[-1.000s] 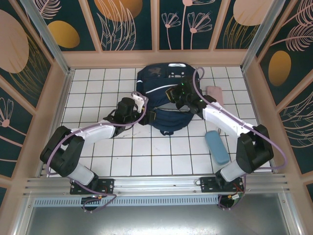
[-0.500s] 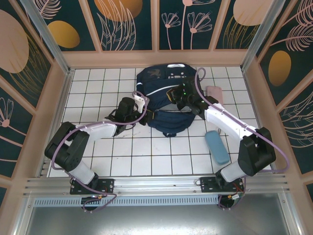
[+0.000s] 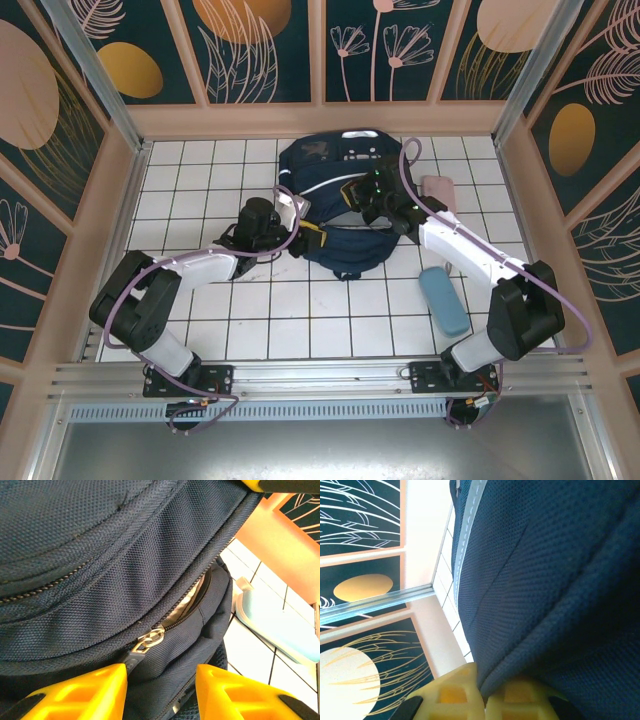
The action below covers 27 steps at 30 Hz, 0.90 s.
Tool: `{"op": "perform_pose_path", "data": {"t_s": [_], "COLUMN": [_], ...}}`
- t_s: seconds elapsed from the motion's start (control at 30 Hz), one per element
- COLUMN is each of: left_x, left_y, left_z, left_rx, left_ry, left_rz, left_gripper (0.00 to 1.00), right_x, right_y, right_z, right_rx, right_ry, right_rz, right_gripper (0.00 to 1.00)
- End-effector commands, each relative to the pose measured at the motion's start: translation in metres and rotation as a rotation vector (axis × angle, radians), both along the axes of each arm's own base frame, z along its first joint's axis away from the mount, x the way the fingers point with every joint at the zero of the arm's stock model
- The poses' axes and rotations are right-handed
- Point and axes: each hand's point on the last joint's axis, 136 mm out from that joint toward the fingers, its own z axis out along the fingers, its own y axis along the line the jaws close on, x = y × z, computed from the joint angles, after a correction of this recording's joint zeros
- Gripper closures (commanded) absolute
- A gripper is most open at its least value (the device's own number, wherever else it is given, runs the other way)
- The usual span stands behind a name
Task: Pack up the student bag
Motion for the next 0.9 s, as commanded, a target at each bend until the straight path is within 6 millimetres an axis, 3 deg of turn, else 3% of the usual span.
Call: {"op": "perform_pose_path", "data": {"t_s": [0.0, 0.17, 0.3, 0.43, 0.67, 0.87], "left_x": [-0.007, 0.018, 0.024, 0.022, 0.015, 0.018], "left_y": [-0.01, 0.004, 0.019, 0.021, -0.001, -0.01], "left_z": [0.019, 0.004, -0.001, -0.003, -0.004, 0.0], "left_rx": [-0.072, 0.018, 0.065, 0.072, 0.047, 0.029], "left_ry": [-0.039, -0.016, -0.008, 0.009, 0.031, 0.026], "left_rz": [-0.059, 0.1, 0.199, 0.202, 0.062, 0.027], "left_gripper": [0.6, 0.7, 0.53, 0.46, 0.45, 0.53], "right_x": [0.0, 0.0, 0.001, 0.002, 0.002, 0.002], "right_y": [0.007, 0.004, 0.0, 0.0, 0.001, 0.001], "right_z": [0.07, 0.066, 0.064, 0.061, 0.062, 0.062], "right_rx": [0.143, 0.142, 0.139, 0.142, 0.147, 0.144], "right_ry": [-0.183, -0.17, -0.166, -0.161, -0.161, -0.161], "right_rz": [0.05, 0.039, 0.03, 0.029, 0.032, 0.03], "right_gripper": [1.0, 1.0, 1.0, 1.0, 1.0, 1.0]}}
